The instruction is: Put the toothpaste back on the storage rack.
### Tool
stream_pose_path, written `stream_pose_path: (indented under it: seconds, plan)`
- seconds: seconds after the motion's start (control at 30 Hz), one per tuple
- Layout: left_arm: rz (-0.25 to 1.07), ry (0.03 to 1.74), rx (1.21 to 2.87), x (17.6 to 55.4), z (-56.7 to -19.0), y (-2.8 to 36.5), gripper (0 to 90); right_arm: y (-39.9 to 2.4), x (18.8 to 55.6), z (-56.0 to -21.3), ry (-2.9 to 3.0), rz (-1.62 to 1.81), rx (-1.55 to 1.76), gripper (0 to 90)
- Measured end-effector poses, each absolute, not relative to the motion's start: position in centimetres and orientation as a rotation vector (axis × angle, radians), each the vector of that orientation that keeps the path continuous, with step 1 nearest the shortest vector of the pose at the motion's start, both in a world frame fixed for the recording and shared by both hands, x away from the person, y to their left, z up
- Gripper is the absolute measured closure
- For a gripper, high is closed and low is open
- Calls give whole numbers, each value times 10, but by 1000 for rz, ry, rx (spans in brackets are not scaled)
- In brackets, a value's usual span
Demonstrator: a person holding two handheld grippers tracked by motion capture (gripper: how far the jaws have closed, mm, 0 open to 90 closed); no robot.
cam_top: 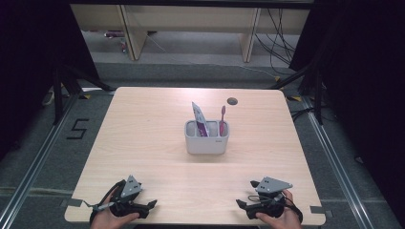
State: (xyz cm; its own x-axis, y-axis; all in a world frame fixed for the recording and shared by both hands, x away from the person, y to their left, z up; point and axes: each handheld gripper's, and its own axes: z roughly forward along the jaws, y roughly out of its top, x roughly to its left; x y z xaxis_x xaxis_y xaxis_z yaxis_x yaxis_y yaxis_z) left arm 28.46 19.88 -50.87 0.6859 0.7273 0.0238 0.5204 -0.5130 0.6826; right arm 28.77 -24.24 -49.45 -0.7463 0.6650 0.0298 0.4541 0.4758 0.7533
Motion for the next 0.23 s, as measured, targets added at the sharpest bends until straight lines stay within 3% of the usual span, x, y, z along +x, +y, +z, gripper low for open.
stream_pose_path:
  seconds: [0.23]
  plan:
    - [406,950,2237,285,-509,199,169,-241,286,-495,2459,1128,973,160]
